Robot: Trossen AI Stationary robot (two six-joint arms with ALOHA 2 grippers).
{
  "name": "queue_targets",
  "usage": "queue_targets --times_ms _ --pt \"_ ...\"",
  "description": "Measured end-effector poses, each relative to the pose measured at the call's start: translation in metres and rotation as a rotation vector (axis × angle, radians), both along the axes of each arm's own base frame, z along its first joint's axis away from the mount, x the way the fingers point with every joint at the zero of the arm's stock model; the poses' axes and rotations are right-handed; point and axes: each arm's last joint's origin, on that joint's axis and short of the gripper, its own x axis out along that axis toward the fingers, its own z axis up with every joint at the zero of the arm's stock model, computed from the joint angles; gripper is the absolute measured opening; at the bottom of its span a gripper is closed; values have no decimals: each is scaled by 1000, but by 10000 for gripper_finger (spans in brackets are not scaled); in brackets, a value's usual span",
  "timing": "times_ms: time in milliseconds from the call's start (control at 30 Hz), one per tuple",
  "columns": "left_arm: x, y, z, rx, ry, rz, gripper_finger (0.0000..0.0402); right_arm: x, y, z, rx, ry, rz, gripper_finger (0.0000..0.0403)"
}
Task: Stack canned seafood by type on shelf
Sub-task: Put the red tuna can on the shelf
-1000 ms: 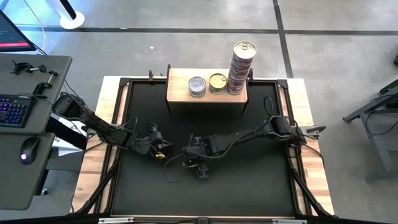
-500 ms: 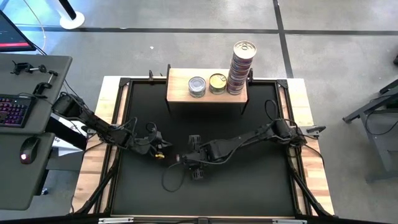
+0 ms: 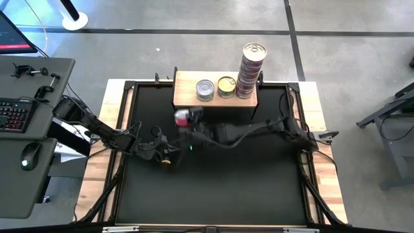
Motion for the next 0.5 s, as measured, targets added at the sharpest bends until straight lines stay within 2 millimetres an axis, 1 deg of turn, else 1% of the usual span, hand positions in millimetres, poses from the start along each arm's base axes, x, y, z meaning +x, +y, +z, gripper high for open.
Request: queue_targets --times_ms 167,233,333,500 --pt "0 0 0 13 1 -1 0 9 -47 5 -16 -54 -76 117" --pt "0 0 0 22 3 -6 0 11 -62 7 -11 -70 -84 117" --pt "0 0 0 36 6 -14 0 15 -76 3 -13 -56 -71 117" --pt "0 0 0 43 9 -17 0 23 -88 -16 -48 33 -39 117"
